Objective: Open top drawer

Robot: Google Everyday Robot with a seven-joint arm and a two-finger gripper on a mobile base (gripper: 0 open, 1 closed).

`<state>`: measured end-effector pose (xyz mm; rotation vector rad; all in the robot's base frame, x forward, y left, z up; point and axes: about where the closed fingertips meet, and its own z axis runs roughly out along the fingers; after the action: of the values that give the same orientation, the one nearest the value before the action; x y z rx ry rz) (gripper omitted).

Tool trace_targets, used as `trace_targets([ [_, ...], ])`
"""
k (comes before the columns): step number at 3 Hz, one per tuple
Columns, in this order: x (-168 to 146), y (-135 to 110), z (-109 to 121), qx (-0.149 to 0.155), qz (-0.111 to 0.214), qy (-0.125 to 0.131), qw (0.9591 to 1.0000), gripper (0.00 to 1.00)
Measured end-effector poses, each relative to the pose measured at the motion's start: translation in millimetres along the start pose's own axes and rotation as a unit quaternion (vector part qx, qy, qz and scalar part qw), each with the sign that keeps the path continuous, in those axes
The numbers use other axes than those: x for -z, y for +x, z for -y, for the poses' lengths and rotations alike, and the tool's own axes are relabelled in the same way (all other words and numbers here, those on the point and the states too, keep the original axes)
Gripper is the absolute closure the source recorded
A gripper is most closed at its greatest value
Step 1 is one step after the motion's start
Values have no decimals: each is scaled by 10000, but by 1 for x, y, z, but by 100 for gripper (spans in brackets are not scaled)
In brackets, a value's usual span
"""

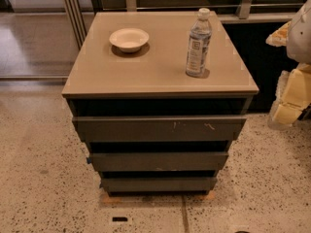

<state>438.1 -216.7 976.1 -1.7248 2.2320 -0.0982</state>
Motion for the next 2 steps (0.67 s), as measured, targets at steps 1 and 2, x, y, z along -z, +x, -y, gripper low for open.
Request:
trace_targets([
  [1,0,0,0,0,0,0,10000,0],
  [2,-8,0,1,-47,66,55,10000,0],
])
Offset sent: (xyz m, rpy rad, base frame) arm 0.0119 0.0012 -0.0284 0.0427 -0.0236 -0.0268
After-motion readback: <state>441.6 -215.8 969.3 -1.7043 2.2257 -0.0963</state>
